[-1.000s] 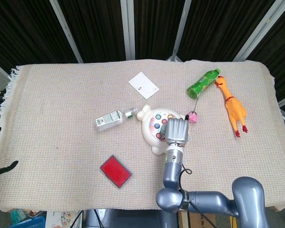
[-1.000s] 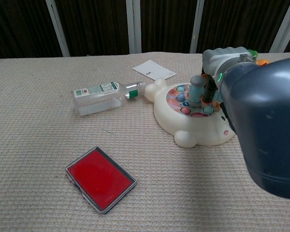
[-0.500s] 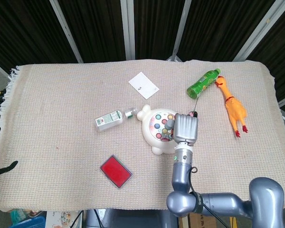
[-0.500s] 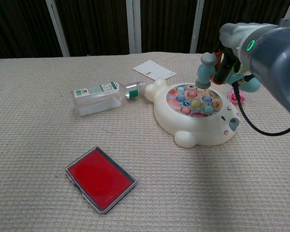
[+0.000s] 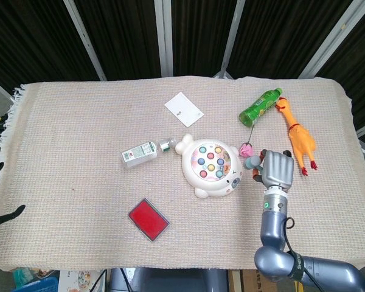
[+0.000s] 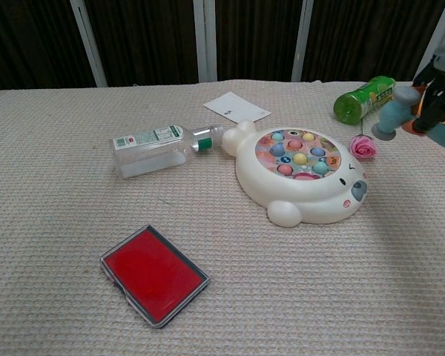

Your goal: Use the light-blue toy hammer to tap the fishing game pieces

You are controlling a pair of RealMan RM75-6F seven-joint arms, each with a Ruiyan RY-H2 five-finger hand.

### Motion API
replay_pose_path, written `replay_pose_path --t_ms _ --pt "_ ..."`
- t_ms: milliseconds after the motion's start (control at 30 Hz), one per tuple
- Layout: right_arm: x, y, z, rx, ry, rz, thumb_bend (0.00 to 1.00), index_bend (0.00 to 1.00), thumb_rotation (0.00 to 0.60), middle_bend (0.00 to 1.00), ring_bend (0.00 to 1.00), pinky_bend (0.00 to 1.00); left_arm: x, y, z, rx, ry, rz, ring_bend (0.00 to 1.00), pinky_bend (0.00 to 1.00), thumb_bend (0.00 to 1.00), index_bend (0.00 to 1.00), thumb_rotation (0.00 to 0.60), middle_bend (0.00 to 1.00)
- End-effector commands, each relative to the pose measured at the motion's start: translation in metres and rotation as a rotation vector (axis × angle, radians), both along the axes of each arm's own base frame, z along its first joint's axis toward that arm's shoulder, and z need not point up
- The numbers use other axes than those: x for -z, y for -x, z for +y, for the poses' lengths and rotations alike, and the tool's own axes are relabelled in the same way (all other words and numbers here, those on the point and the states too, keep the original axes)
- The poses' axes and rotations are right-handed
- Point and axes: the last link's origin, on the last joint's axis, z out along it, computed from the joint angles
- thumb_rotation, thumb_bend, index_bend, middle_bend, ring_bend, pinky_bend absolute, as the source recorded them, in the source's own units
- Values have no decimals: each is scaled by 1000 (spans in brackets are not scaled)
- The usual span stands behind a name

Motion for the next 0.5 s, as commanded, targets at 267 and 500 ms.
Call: replay_pose_path --t_ms 267,500 --pt "-3 71 14 36 -37 -25 512 913 600 612 473 202 1 0 0 3 -3 -3 0 0 6 12 600 0" --pt "4 95 16 42 -42 -29 511 913 600 612 469 202 2 0 0 8 -4 -2 0 0 7 12 600 0"
